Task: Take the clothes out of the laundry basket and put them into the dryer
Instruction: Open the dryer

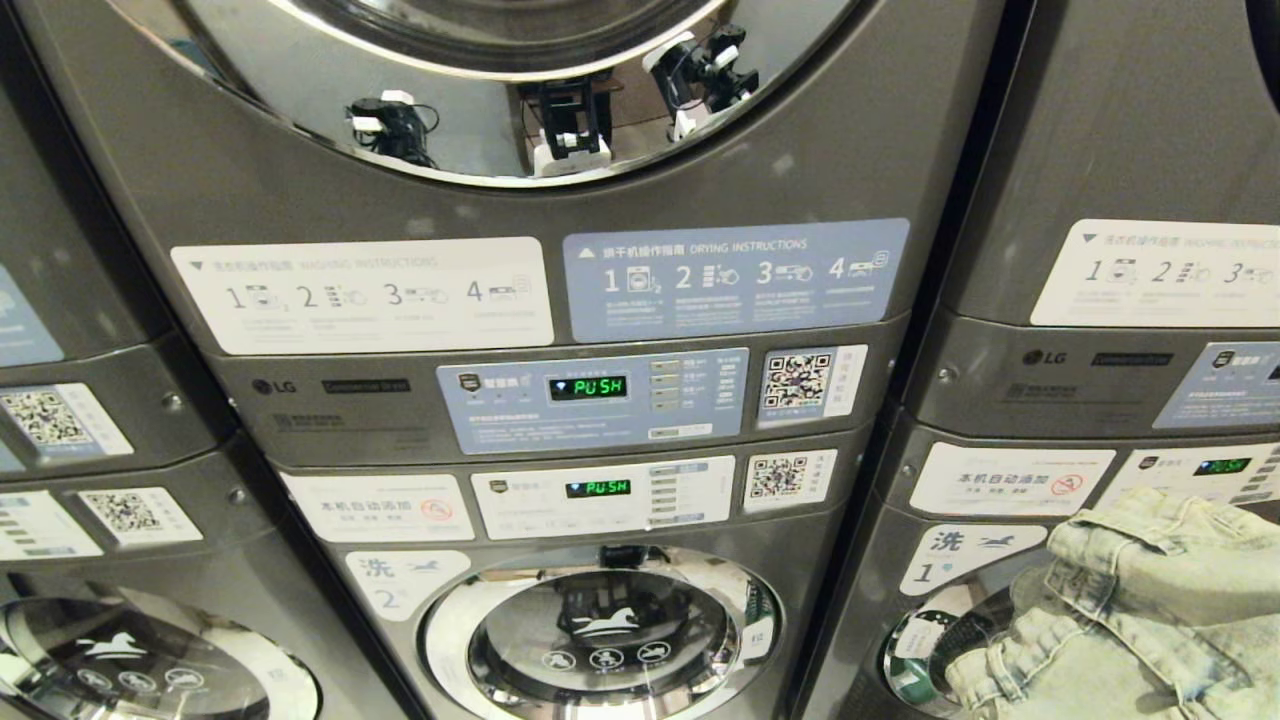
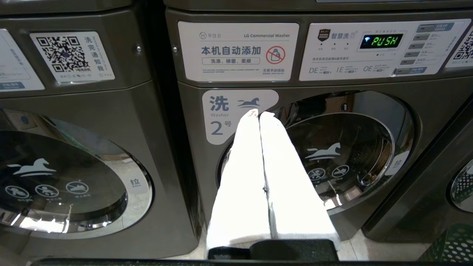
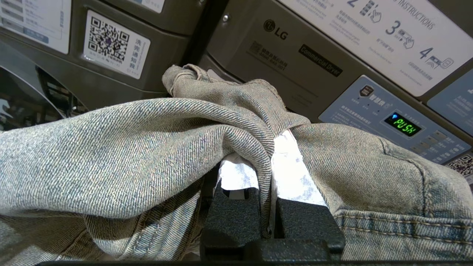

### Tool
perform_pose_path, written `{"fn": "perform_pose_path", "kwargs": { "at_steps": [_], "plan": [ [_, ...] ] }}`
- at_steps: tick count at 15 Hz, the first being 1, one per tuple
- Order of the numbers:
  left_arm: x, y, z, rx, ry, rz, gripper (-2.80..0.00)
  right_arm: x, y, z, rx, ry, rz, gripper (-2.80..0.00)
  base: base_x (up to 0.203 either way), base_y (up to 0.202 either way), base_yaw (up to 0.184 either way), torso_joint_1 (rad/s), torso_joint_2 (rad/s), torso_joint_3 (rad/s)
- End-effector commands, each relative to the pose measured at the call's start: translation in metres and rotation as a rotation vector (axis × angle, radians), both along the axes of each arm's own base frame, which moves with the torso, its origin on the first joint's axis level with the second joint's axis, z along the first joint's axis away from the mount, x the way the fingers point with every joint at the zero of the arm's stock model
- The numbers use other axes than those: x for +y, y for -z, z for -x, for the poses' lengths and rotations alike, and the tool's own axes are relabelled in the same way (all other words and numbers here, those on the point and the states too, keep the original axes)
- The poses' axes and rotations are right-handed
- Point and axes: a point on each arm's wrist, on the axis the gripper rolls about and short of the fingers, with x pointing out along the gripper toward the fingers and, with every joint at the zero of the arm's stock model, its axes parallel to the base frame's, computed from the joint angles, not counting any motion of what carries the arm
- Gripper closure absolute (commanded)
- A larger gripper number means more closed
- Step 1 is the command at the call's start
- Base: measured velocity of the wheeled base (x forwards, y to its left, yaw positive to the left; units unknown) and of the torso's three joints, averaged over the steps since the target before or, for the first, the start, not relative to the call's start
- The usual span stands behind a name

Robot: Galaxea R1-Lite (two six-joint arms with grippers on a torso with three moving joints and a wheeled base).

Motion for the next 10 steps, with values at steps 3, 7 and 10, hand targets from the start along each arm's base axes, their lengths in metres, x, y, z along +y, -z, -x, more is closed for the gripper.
{"fn": "perform_pose_path", "kwargs": {
  "at_steps": [3, 7, 10],
  "plan": [
    [0.0000, 0.0000, 0.0000, -0.001, 0.000, 0.000, 0.00, 0.0000, -0.0003, -0.0001, -0.002, 0.001, 0.001, 0.00, 0.000, 0.000, 0.000, 0.166, -0.34, -0.175],
    [0.0000, 0.0000, 0.0000, -0.001, 0.000, 0.000, 0.00, -0.0001, -0.0011, -0.0002, -0.004, 0.003, -0.001, 0.00, 0.000, 0.000, 0.000, 0.162, -0.33, -0.170],
    [0.0000, 0.0000, 0.0000, -0.001, 0.000, 0.000, 0.00, -0.0001, -0.0006, -0.0003, -0.003, 0.003, 0.001, 0.00, 0.000, 0.000, 0.000, 0.154, -0.32, -0.163]
  ]
}}
